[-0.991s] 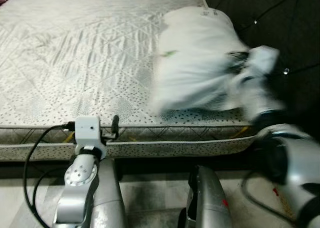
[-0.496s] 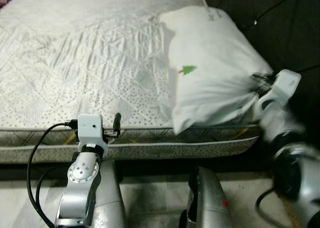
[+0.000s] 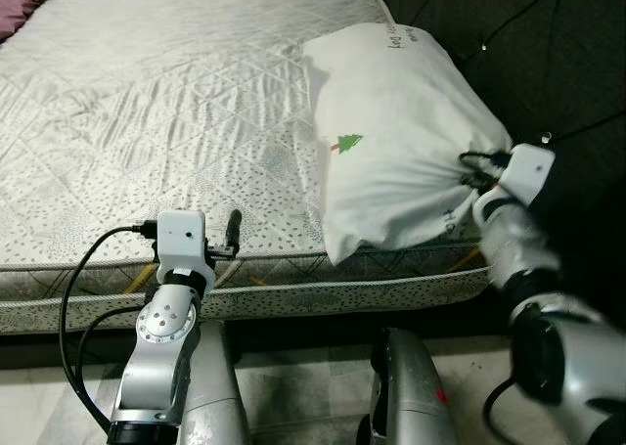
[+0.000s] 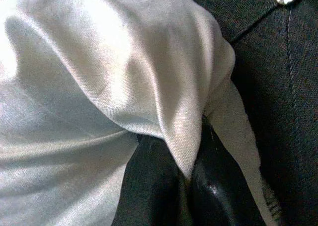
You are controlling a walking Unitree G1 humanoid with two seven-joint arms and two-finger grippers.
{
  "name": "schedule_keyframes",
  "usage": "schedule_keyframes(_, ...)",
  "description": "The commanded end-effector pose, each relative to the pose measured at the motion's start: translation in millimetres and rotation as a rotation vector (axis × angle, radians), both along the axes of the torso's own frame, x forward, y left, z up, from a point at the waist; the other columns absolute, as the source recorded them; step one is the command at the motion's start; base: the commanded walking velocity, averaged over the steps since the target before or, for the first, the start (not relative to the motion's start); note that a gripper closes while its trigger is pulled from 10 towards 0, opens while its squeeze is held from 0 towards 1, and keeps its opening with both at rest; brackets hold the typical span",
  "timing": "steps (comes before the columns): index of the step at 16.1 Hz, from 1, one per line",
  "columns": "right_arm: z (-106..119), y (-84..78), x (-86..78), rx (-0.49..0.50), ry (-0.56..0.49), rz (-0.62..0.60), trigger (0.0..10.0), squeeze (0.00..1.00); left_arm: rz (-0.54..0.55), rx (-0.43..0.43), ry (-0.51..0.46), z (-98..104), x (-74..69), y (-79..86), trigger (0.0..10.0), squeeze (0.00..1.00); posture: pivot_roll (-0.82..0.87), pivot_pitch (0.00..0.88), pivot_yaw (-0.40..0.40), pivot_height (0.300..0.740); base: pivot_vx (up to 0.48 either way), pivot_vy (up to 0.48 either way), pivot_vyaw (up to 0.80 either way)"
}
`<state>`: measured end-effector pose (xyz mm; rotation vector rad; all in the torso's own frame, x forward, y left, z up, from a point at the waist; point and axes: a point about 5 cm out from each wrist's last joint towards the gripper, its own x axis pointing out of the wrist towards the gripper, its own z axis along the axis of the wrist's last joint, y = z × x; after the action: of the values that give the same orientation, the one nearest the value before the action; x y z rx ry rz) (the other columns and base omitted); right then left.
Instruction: Clean up the room
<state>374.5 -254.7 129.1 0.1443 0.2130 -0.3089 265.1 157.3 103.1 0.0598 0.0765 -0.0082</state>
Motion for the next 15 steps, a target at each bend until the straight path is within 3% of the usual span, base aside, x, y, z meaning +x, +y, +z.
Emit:
schedule_keyframes(1,22.7,-14.5,5.6,-0.010,-0.032,-0.054,0.0,0.00,0.021,0.008,0.008,-3.6,-1.8,2.4,10.0,0.00,0.07,0.000,-0.032,0.529,0.000,0.000,0.00)
schedule_keyframes(3,54.8,-43.5,5.5,-0.056,-0.097,-0.182,0.0,0.00,0.026,0.012,0.003,-3.3,-3.0,3.5,10.0,0.00,0.08,0.000,-0.039,0.529,0.000,0.000,0.00)
schedule_keyframes(4,65.9,-61.9,0.2,-0.065,-0.124,-0.260,0.0,0.00,0.033,0.015,0.005,-4.3,-5.0,6.8,10.0,0.00,0.08,0.000,-0.042,0.529,0.000,0.000,0.00)
schedule_keyframes(5,68.9,-69.1,-2.8,-0.080,-0.129,-0.284,0.0,0.00,0.035,0.017,0.007,-5.1,-5.8,8.3,10.0,0.00,0.08,0.000,-0.042,0.529,0.000,0.000,0.00)
schedule_keyframes(7,67.1,-85.7,-12.3,-0.099,-0.113,-0.332,0.0,0.00,0.041,0.020,0.009,-5.9,-6.9,10.2,10.0,0.00,0.08,0.000,-0.042,0.529,0.000,0.000,0.00)
schedule_keyframes(9,39.5,-104.4,-33.4,-0.118,-0.038,-0.390,0.0,0.00,0.032,0.027,0.020,-8.2,-11.8,10.3,10.0,0.00,0.08,0.000,-0.032,0.529,0.000,0.000,0.00)
schedule_keyframes(11,-3.5,-99.8,-50.8,-0.087,0.055,-0.371,0.0,0.00,0.010,0.030,0.037,-11.2,-15.0,8.6,10.0,0.00,0.08,0.000,-0.029,0.529,0.000,0.000,0.00)
schedule_keyframes(13,-35.7,-75.9,-56.8,-0.058,0.098,-0.318,0.0,0.00,-0.008,0.035,0.036,-9.4,-13.1,8.3,10.0,0.00,0.07,0.000,-0.005,0.529,0.000,0.000,0.00)
schedule_keyframes(14,-41.3,-68.5,-57.1,-0.055,0.101,-0.305,0.0,0.00,-0.011,0.037,0.036,-8.9,-12.3,8.2,10.0,0.00,0.07,0.000,0.001,0.529,0.000,0.000,0.00)
schedule_keyframes(15,-50.9,-48.2,-55.6,-0.045,0.091,-0.255,0.0,0.00,-0.015,0.039,0.036,-8.4,-11.2,8.7,10.0,0.00,0.06,0.000,0.011,0.529,0.000,0.000,0.00)
